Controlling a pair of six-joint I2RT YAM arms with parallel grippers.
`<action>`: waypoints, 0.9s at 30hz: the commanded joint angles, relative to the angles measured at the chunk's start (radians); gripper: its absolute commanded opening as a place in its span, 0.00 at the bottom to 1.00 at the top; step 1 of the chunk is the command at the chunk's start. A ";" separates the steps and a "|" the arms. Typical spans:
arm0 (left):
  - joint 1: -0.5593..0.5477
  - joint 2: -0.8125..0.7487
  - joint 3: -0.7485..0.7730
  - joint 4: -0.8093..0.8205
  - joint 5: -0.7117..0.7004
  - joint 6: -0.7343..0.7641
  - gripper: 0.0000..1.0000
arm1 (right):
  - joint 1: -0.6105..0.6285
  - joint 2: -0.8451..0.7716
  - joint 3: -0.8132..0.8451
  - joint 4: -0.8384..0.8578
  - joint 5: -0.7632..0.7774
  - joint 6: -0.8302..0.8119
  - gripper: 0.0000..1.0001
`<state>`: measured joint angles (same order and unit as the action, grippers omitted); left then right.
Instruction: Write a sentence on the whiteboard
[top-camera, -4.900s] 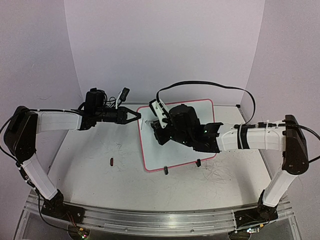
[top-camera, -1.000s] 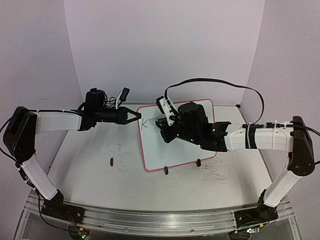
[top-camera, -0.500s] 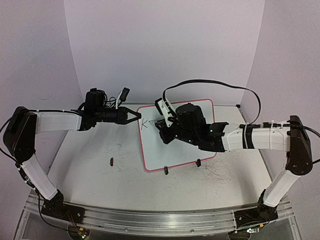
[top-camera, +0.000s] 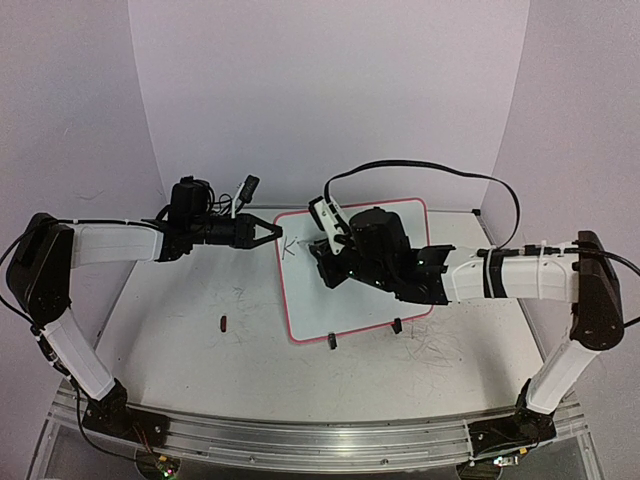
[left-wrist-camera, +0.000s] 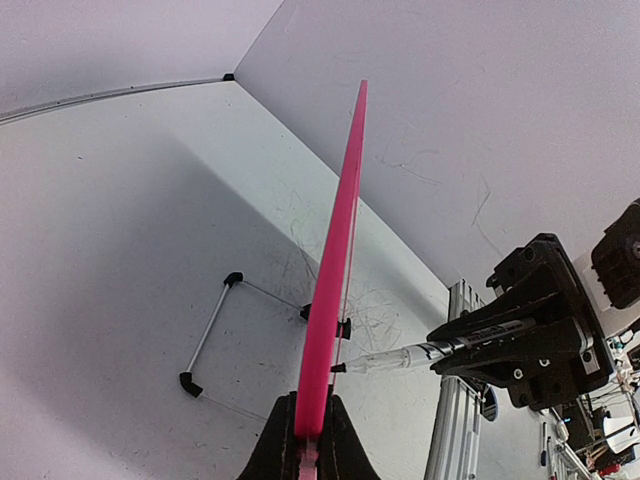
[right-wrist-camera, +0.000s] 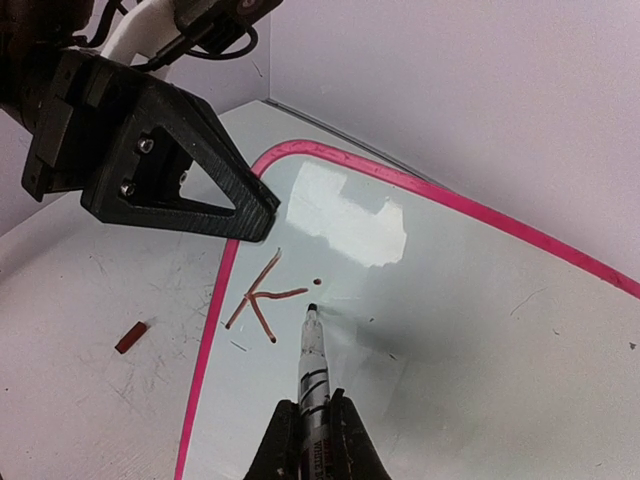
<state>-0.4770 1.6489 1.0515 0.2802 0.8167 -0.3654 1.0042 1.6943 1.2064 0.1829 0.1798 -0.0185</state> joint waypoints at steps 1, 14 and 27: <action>-0.005 -0.047 -0.003 0.015 -0.013 0.022 0.00 | -0.001 0.008 0.026 0.025 0.022 0.003 0.00; -0.005 -0.045 -0.004 0.016 -0.012 0.024 0.00 | 0.005 -0.013 -0.031 0.006 0.005 0.052 0.00; -0.005 -0.047 -0.004 0.016 -0.011 0.025 0.00 | 0.016 -0.032 -0.060 0.001 -0.012 0.066 0.00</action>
<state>-0.4770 1.6485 1.0504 0.2794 0.8162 -0.3647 1.0235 1.6939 1.1502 0.1873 0.1595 0.0312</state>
